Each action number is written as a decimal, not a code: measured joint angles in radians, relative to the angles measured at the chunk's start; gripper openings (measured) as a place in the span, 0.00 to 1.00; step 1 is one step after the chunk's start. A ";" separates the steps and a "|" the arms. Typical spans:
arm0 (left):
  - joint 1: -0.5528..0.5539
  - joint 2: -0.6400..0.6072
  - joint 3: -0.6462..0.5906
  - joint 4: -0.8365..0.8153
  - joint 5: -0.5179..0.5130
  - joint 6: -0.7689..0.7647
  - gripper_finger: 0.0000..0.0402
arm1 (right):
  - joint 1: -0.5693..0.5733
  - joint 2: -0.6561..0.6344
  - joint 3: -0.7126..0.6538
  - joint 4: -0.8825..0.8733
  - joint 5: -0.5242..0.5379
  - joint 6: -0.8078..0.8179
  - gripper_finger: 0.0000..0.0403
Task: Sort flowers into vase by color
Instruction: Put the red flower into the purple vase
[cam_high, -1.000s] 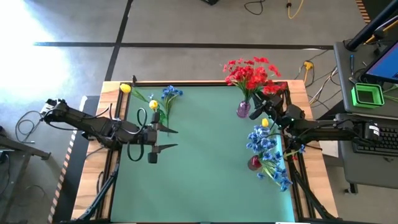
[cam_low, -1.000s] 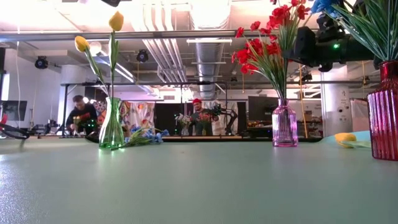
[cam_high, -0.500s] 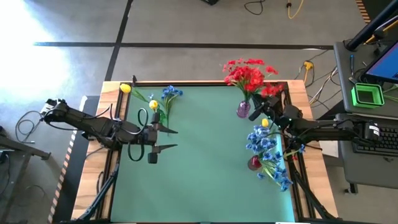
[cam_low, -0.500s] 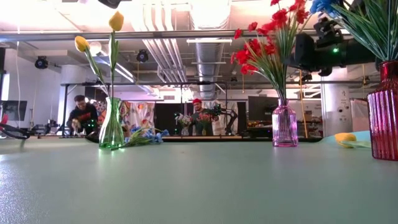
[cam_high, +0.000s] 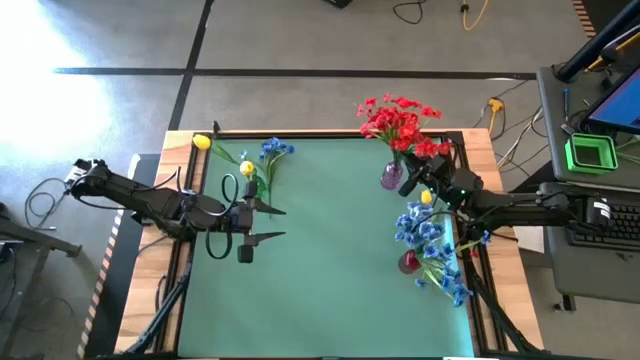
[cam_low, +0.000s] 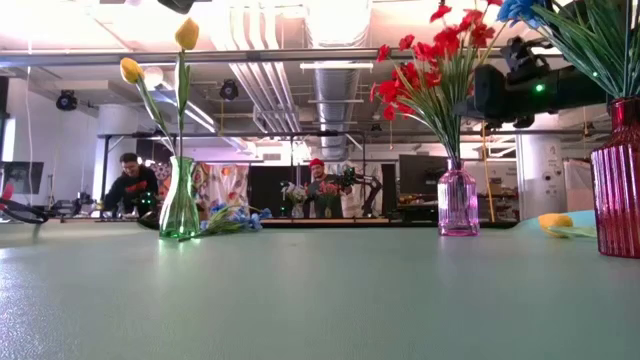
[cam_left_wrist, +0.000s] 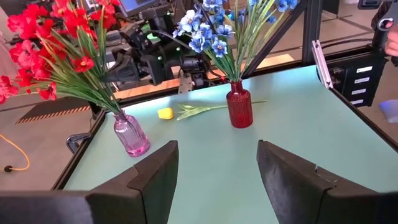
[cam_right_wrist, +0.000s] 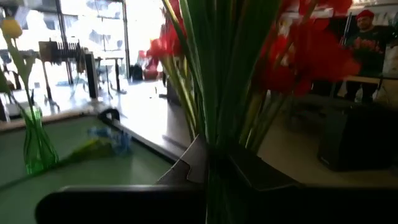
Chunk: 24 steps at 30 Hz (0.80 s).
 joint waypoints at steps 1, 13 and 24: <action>0.000 0.000 0.000 0.000 0.000 0.000 0.51 | 0.000 0.000 0.000 -0.014 0.000 0.000 0.05; 0.000 0.000 0.000 0.000 0.000 0.000 0.51 | 0.000 0.000 0.000 -0.100 0.000 0.026 0.05; 0.000 0.000 0.000 -0.001 0.000 0.000 0.51 | 0.000 0.000 0.000 -0.098 0.000 0.036 0.05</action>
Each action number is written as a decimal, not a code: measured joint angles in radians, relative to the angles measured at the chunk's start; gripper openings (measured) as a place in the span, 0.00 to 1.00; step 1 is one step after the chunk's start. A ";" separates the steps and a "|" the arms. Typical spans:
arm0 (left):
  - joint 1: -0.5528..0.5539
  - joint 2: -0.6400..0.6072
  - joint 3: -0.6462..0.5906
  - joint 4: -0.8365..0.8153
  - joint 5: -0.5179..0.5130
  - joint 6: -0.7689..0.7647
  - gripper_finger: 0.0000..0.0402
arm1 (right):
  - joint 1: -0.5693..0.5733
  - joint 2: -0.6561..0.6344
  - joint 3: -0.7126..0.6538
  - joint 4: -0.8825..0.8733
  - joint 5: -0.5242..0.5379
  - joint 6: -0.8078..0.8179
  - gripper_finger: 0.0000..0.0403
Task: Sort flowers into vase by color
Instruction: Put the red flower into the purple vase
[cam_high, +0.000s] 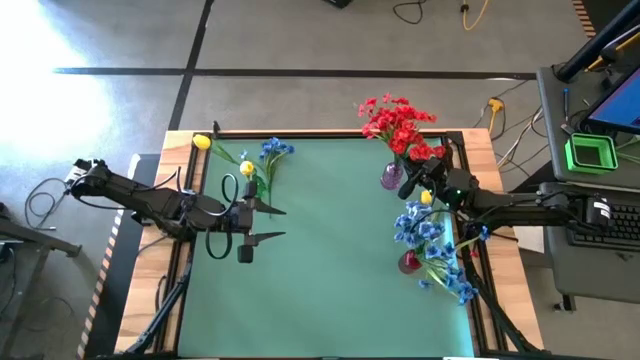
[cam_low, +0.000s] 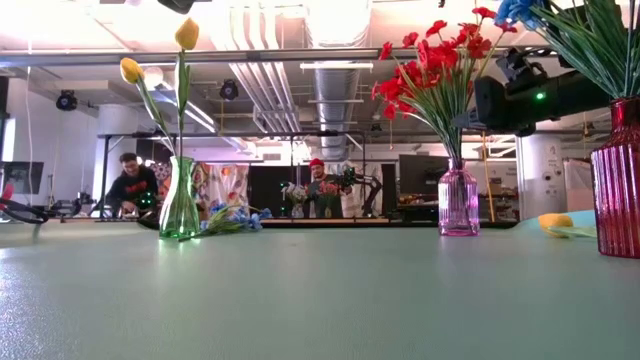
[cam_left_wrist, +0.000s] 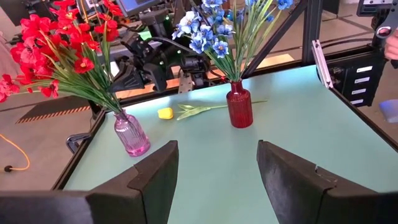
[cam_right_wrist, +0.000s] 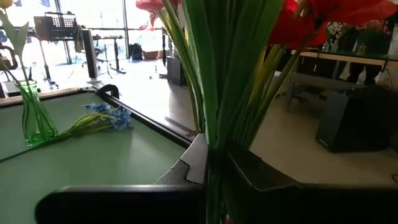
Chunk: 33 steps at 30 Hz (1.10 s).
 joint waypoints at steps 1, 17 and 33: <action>0.000 0.000 0.000 0.000 0.000 0.000 0.51 | 0.000 0.000 0.000 0.000 0.000 0.004 0.06; 0.000 0.000 0.000 -0.001 0.000 -0.007 0.51 | 0.000 0.000 0.000 0.001 0.002 0.062 0.28; 0.000 0.001 0.000 -0.002 0.000 -0.023 0.51 | 0.000 -0.048 0.000 -0.120 0.000 0.143 0.40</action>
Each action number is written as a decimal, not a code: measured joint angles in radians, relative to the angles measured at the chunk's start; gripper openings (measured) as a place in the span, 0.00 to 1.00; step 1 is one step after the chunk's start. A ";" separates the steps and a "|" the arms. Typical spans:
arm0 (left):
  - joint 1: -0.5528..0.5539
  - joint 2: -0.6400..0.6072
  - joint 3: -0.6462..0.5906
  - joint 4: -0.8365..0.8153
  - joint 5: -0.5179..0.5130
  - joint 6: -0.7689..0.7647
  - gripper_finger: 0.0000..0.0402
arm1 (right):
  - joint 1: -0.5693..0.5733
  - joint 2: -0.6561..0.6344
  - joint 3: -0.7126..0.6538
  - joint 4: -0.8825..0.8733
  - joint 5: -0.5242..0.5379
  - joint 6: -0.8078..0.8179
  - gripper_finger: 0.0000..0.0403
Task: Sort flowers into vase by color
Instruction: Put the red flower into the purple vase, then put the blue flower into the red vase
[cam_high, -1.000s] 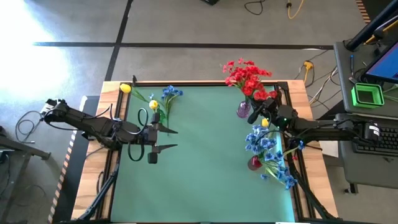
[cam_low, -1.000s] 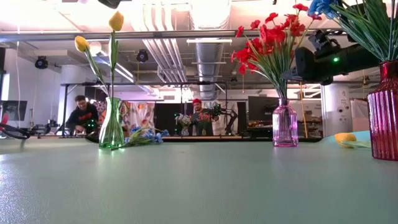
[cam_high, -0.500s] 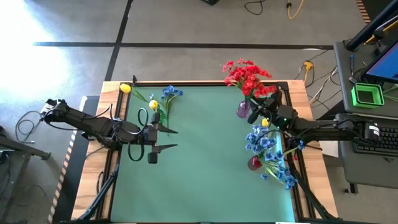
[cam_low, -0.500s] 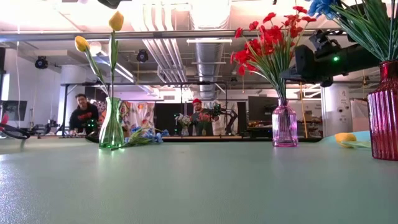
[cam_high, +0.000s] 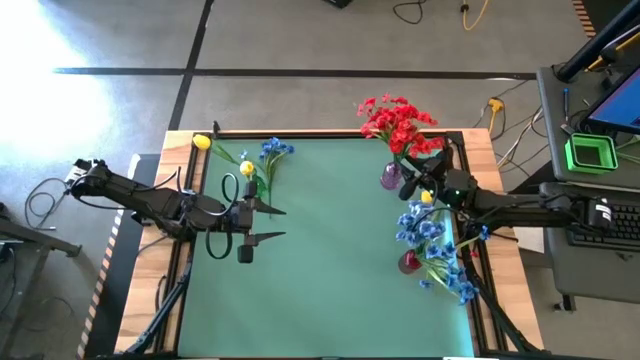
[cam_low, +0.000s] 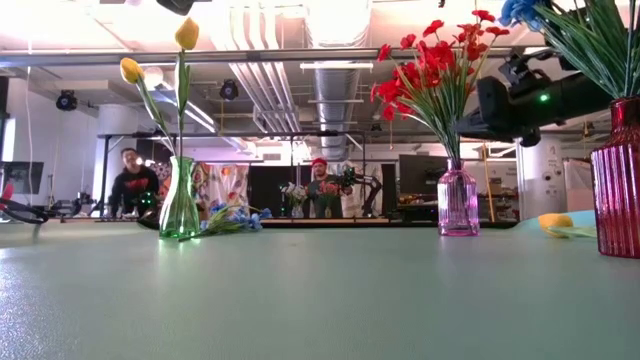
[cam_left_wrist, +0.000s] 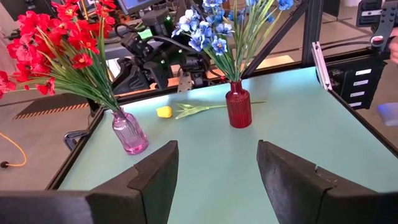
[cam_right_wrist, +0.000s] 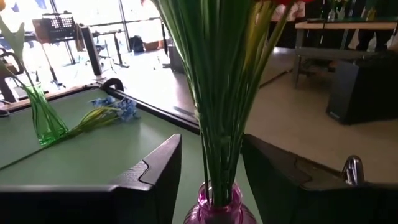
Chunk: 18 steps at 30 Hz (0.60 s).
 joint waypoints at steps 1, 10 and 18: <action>0.000 0.000 0.000 0.000 0.000 0.000 0.51 | 0.000 -0.006 0.000 -0.010 0.000 0.007 0.40; 0.000 0.000 0.000 0.000 0.000 -0.009 0.51 | 0.000 -0.050 0.000 -0.089 0.000 0.094 0.41; 0.000 0.000 0.000 -0.001 0.000 -0.009 0.51 | 0.000 -0.076 0.000 -0.151 -0.003 0.163 0.47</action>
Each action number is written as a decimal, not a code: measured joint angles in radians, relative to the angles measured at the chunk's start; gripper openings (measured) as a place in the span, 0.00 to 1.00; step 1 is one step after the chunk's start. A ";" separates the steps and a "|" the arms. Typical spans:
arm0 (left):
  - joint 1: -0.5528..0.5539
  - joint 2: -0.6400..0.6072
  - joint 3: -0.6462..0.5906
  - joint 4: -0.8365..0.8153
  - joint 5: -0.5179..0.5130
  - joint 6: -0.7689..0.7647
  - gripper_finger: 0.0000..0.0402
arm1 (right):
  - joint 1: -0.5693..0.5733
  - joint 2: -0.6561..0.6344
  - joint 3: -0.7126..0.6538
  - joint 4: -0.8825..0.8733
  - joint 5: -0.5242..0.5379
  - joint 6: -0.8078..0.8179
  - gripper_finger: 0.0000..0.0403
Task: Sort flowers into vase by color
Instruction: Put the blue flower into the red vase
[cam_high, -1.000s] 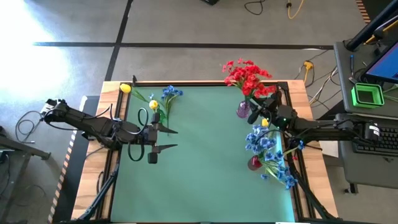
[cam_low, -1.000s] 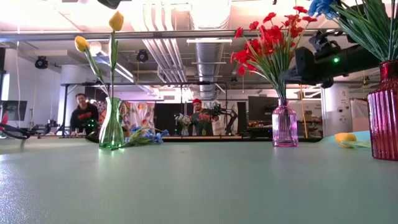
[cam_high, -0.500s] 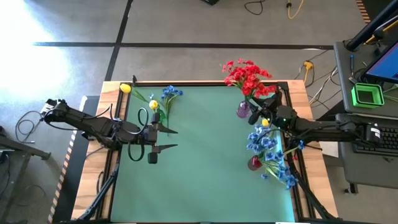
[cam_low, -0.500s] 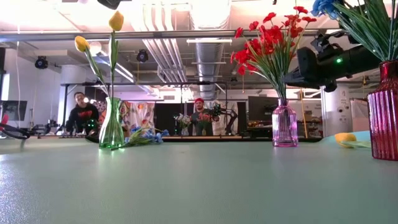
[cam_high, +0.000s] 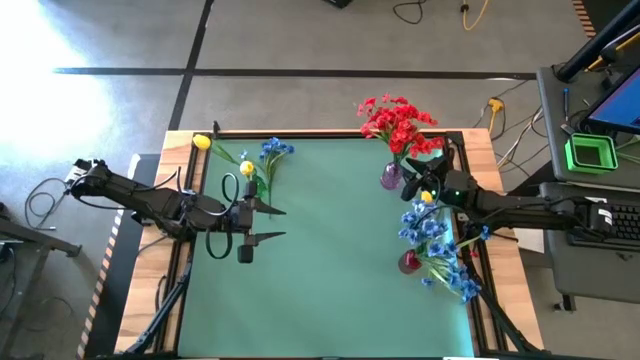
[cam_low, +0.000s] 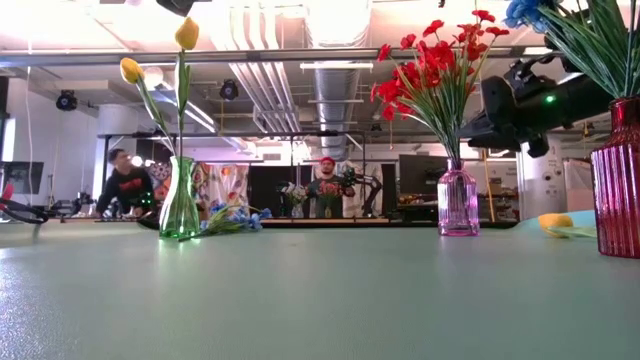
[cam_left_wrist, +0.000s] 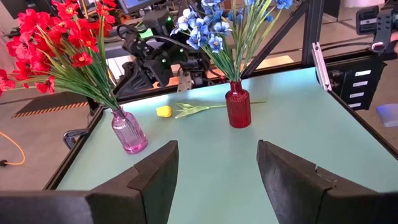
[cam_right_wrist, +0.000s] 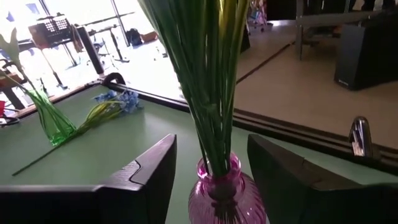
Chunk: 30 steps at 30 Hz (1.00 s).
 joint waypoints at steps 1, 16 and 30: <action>0.000 0.000 0.000 0.000 0.000 0.000 0.51 | 0.000 -0.002 0.000 -0.006 0.000 0.002 0.48; 0.000 0.000 0.000 -0.002 0.000 0.000 0.51 | 0.000 -0.007 0.194 -0.455 -0.043 0.170 0.50; 0.000 0.000 0.000 0.007 -0.004 -0.052 0.51 | 0.002 0.009 0.511 -1.057 -0.051 0.244 0.50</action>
